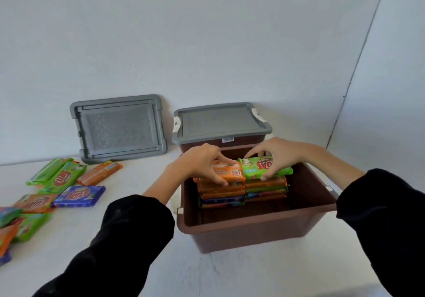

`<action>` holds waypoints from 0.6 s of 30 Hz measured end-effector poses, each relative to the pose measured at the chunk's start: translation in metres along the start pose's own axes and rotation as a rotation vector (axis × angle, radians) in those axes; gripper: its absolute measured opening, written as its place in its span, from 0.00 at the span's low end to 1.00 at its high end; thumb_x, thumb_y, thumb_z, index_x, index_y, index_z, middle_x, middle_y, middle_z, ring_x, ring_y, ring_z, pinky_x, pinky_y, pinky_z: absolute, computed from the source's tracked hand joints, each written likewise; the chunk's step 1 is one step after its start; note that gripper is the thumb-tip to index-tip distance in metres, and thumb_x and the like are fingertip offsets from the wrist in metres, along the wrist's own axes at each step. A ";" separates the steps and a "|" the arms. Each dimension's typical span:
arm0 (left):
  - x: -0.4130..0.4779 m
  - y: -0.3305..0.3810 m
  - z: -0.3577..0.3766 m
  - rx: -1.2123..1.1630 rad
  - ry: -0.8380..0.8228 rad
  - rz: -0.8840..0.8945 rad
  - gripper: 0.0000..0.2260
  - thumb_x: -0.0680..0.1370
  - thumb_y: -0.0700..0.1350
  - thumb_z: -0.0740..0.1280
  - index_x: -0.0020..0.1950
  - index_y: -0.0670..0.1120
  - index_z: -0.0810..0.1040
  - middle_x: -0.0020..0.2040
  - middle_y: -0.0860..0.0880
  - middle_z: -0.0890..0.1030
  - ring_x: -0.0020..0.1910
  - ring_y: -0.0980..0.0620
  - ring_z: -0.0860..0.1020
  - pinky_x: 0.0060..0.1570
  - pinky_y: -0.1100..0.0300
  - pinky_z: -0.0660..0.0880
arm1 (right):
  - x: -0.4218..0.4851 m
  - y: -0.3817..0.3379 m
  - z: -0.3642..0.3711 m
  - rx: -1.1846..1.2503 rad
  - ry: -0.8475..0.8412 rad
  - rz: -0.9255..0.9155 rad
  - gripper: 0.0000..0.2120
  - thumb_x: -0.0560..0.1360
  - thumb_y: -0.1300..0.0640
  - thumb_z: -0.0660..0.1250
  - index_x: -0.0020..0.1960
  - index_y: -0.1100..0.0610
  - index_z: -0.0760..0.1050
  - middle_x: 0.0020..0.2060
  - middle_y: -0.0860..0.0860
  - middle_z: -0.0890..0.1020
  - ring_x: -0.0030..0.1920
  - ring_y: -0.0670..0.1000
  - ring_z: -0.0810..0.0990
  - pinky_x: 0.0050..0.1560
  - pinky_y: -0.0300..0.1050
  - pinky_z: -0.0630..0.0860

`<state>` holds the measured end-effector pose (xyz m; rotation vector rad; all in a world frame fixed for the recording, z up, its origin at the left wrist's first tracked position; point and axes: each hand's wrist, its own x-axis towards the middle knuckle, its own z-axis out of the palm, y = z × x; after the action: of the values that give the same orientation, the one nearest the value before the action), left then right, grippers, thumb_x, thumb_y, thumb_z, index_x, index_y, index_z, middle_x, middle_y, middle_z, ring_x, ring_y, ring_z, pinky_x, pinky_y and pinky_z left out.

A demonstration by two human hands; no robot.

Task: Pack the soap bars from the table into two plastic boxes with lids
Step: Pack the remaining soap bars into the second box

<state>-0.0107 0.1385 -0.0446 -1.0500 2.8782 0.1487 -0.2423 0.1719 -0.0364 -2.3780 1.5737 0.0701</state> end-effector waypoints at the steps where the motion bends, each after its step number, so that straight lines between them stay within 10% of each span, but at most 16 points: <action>1: 0.003 0.002 0.005 0.075 -0.007 -0.014 0.31 0.69 0.61 0.69 0.70 0.60 0.66 0.59 0.49 0.74 0.57 0.51 0.73 0.54 0.55 0.72 | -0.001 0.001 0.006 -0.035 0.012 -0.003 0.32 0.66 0.46 0.74 0.67 0.45 0.68 0.50 0.46 0.75 0.49 0.46 0.74 0.46 0.36 0.70; 18: 0.018 0.003 0.022 0.067 0.033 0.043 0.30 0.69 0.55 0.72 0.69 0.52 0.69 0.64 0.51 0.71 0.62 0.52 0.69 0.59 0.55 0.71 | -0.001 0.008 0.046 -0.018 0.221 -0.008 0.25 0.72 0.52 0.70 0.68 0.47 0.69 0.64 0.48 0.71 0.64 0.47 0.67 0.64 0.39 0.64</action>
<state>-0.0258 0.1315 -0.0680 -0.9894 2.9141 0.0375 -0.2449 0.1818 -0.0821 -2.4767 1.6643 -0.1870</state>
